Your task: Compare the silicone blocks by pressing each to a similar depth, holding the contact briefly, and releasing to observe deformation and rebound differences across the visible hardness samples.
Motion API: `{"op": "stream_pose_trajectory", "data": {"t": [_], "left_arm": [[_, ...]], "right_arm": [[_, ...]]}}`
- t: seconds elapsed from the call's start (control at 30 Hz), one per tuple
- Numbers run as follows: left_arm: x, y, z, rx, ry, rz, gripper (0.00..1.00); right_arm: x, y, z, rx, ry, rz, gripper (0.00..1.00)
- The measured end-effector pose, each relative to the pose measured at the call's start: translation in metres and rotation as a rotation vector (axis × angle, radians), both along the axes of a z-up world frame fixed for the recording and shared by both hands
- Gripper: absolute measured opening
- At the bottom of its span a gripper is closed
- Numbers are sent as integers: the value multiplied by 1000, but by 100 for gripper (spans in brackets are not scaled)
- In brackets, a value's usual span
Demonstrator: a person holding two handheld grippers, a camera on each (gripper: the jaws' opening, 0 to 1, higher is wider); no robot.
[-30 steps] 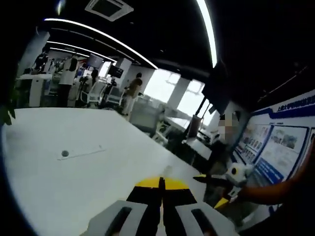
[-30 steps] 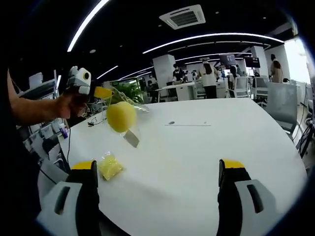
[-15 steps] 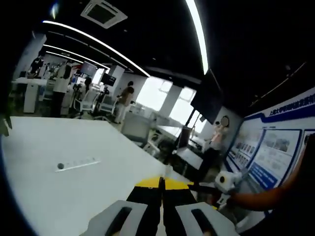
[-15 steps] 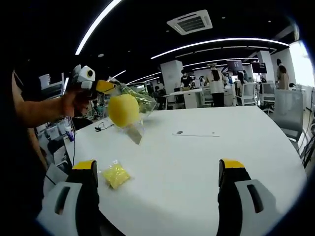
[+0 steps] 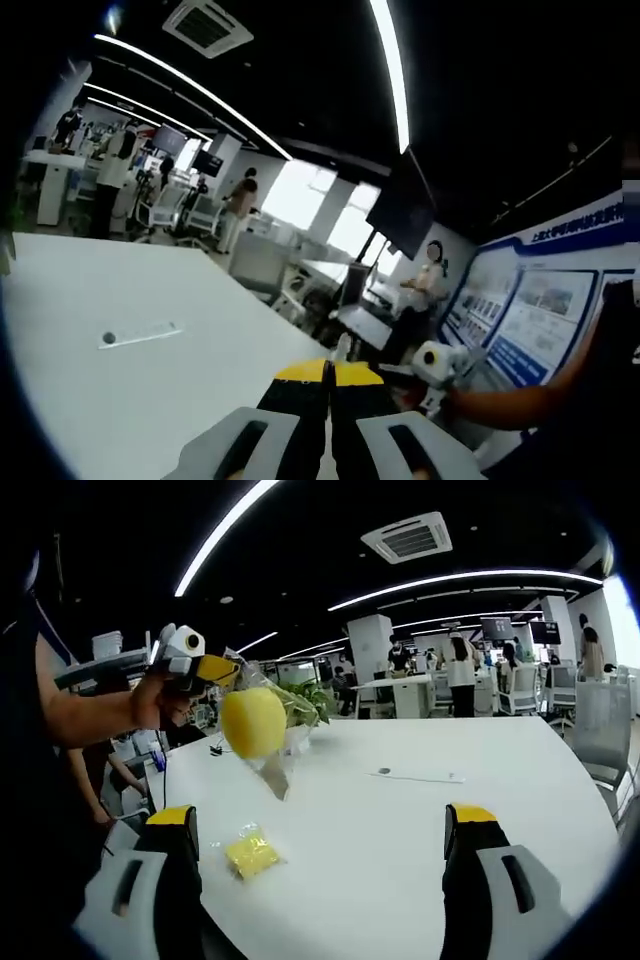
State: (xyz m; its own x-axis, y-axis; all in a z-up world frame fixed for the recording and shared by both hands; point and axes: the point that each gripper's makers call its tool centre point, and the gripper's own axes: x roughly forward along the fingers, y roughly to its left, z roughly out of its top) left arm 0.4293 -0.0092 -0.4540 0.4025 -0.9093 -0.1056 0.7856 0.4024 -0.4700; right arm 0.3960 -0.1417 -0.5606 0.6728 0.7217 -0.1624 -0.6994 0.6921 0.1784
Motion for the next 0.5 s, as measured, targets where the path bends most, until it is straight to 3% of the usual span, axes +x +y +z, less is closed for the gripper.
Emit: {"op": "stream_pose_trajectory", "data": {"t": [0.3,0.5], "left_arm": [[-21,-5,-3,-11,31,-49,0],[-30,-8,5,-25,28,-73,0]], "right_arm": [[-6,25,5,-4,-7,84,96],[-4,40,25,31,-47,134,96]]}}
